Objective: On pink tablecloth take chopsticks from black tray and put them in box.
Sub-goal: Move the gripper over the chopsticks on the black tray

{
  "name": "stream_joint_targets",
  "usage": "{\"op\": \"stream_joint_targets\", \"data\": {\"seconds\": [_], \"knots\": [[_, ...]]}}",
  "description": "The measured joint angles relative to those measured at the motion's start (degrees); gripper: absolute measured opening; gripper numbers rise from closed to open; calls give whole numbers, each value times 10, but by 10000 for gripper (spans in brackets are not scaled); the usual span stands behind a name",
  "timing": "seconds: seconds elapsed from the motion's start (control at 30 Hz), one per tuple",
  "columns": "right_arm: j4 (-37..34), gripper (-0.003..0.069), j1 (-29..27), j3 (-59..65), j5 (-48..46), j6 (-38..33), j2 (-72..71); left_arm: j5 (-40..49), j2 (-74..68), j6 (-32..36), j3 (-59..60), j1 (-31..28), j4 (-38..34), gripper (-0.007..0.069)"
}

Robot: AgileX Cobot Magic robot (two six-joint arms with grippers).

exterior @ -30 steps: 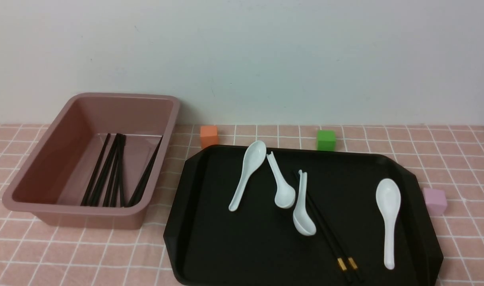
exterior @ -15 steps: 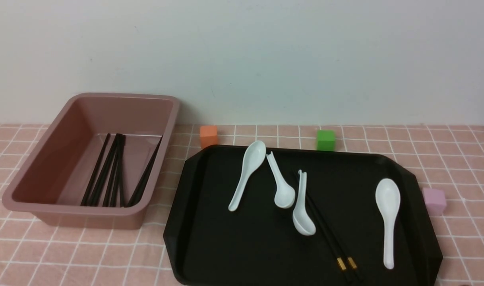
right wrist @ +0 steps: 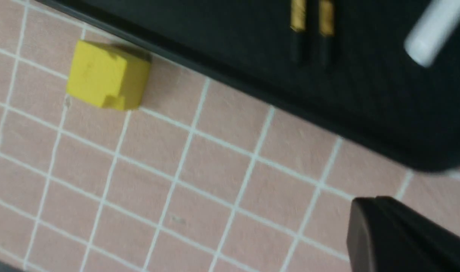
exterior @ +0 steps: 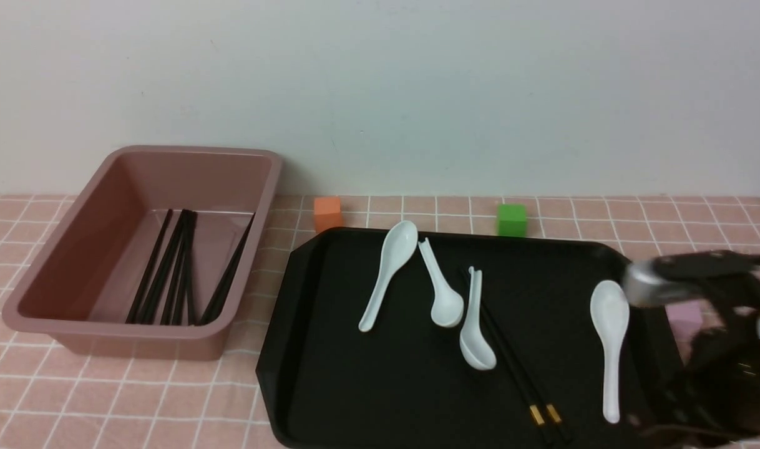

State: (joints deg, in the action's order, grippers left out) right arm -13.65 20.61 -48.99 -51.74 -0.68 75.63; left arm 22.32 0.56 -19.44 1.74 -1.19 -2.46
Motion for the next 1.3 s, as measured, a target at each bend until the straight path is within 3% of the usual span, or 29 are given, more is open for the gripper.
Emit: {"op": "stream_joint_targets", "data": {"seconds": [0.2,0.27,0.5,0.63,1.0,1.17,1.3], "knots": [[87,67,91,-71,9,86,109,0,0,0,0,0,0,239],[137,150,120,-105,13,137,165,0,0,0,0,0,0,239],[200,386,119,-152,37,185,253,0,0,0,0,0,0,239],[197,455,100,-155,70,188,292,0,0,0,0,0,0,239],[169,393,82,-164,102,187,336,0,0,0,0,0,0,239],[159,302,82,-166,100,185,340,0,0,0,0,0,0,239],[158,154,82,-168,99,185,340,0,0,0,0,0,0,239]]}}
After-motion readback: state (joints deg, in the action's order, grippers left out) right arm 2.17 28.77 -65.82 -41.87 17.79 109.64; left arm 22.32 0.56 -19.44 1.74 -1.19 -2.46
